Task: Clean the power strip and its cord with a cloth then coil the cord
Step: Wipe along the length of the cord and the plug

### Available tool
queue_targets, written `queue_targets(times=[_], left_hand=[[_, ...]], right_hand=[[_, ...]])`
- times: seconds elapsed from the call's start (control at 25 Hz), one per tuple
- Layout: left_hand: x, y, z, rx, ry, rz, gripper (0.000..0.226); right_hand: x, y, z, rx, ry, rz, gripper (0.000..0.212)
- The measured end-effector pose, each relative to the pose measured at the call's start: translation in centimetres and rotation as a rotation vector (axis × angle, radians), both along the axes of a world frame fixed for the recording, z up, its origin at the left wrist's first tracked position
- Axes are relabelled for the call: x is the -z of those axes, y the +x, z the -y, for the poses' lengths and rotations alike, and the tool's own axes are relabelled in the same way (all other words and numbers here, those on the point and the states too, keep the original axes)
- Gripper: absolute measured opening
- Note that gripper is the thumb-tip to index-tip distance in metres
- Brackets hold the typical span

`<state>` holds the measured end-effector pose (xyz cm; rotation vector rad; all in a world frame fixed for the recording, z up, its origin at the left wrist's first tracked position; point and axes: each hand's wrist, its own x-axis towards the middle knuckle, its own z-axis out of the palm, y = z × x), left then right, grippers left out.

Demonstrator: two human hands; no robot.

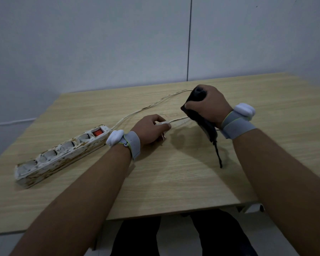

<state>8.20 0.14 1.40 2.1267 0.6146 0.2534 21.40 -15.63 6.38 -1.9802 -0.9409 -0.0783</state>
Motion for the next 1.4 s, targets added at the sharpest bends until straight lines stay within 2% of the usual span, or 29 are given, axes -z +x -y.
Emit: queue_targets(times=[0.12,0.24,0.48,0.6,0.8,0.92,1.4], left_hand=[[-0.3,0.9,-0.3,-0.009,0.016,-0.055,0.014],[-0.6,1.6,-0.7,-0.008,0.067,-0.100,0.015],[0.3,1.9,-0.6,-0.060,0.178,-0.049,0.013],[0.5,1.7,-0.6,-0.071,0.145,0.003,0.013],[0.8,1.4,-0.6,-0.085,0.125,0.016,0.014],[0.8,1.4,-0.4,-0.073,0.138,0.029,0.015],[0.8,0.9,-0.5,-0.042,0.191,0.036,0.017]], right_hand=[[-0.7,1.3,1.2,-0.049,-0.102,0.002,0.017],[-1.5,2.3,1.9,-0.153,-0.261,0.008,0.023],[-1.5,1.8,0.0,-0.308,-0.457,0.047,0.031],[0.0,1.1,-0.9,-0.294,-0.402,0.009,0.027],[3.1,-0.2,-2.4,-0.041,-0.120,0.024,0.031],[3.9,-1.0,-3.3,0.007,-0.025,0.012,0.032],[4.3,0.2,-3.0,0.130,-0.123,0.093,0.030]])
